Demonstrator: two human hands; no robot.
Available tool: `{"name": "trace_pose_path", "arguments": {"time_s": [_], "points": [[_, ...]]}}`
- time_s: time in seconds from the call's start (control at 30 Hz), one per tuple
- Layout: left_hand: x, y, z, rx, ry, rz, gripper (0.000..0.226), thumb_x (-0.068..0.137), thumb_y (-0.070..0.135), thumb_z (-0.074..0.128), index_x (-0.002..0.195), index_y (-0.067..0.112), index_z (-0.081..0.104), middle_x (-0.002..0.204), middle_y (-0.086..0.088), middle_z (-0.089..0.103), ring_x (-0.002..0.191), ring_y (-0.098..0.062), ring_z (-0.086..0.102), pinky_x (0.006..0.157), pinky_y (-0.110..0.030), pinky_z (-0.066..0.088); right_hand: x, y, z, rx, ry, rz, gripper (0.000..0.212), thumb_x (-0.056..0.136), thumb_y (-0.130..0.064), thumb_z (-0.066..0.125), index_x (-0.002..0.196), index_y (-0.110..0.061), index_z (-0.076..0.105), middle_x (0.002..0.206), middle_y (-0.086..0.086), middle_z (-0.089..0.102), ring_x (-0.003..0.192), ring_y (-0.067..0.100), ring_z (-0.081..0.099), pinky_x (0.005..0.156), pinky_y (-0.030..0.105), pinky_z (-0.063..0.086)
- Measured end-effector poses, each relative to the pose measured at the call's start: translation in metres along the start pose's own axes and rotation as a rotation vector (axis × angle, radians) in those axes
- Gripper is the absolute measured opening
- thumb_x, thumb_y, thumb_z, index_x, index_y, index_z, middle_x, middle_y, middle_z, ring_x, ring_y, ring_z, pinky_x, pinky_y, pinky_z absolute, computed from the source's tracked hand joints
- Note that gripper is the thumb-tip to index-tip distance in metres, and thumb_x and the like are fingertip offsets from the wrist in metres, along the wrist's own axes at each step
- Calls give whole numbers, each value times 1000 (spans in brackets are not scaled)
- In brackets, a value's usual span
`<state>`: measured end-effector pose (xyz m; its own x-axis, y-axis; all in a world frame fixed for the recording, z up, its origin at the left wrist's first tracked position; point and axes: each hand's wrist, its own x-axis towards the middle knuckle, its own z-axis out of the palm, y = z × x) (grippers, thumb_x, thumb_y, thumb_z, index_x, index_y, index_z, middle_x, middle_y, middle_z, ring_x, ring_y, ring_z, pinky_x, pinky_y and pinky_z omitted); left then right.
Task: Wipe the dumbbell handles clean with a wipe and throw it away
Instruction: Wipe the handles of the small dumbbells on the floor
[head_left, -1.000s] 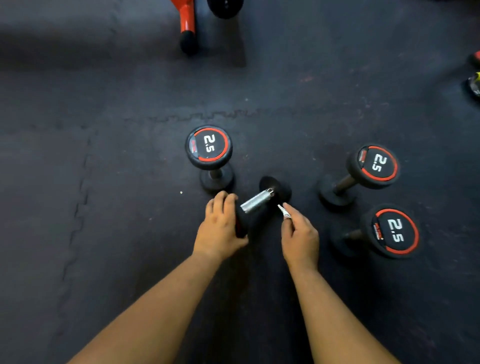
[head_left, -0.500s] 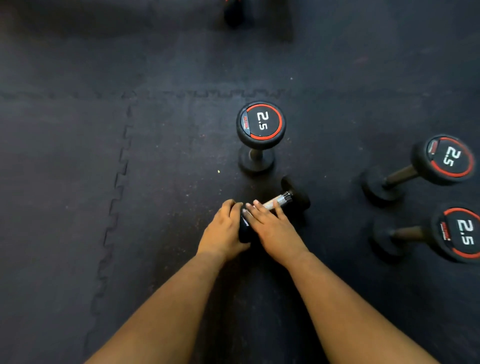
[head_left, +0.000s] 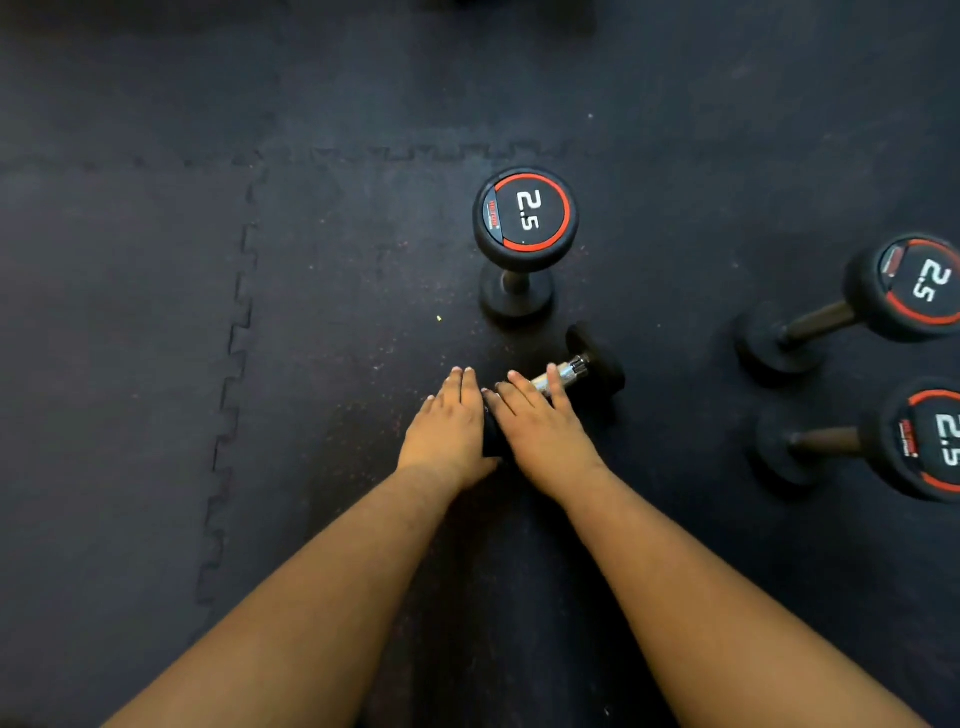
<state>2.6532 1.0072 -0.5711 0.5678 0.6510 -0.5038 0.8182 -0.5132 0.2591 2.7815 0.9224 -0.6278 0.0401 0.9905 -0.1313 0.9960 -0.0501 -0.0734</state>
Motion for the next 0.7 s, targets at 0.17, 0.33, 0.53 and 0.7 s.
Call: {"name": "trace_pose_path", "arguments": {"time_s": [0.17, 0.33, 0.53, 0.7], "points": [[-3, 0, -1, 54, -35, 13, 128, 78, 52, 79, 161, 8, -8, 171, -12, -3, 157, -23, 8, 128, -42, 13, -37, 7, 8, 19, 26, -65, 66, 94, -21, 37, 159, -14, 25, 165, 7, 25, 153, 26, 20, 119, 61, 21], [1, 0, 0, 85, -35, 1, 123, 80, 47, 78, 161, 9, -6, 171, -9, -1, 157, -21, 8, 128, -42, 12, -14, -4, -2, 34, -29, -17, 61, 94, -21, 46, 153, -13, 38, 157, 7, 40, 150, 26, 29, 117, 64, 22], [0, 0, -1, 107, -15, 13, 122, 77, 52, 79, 162, 10, 3, 171, -8, 6, 157, -20, 12, 128, -41, 14, -35, 11, 1, -18, 17, -50, 65, 95, -17, 41, 158, -13, 26, 164, 7, 27, 153, 26, 22, 118, 62, 22], [-1, 2, 5, 121, 4, 6, 121, 78, 50, 79, 161, 7, 3, 170, -11, 8, 157, -20, 13, 127, -40, 14, -18, 4, -8, 7, -41, 41, 56, 96, -20, 45, 151, -12, 39, 154, 9, 43, 150, 27, 29, 119, 65, 16]]}}
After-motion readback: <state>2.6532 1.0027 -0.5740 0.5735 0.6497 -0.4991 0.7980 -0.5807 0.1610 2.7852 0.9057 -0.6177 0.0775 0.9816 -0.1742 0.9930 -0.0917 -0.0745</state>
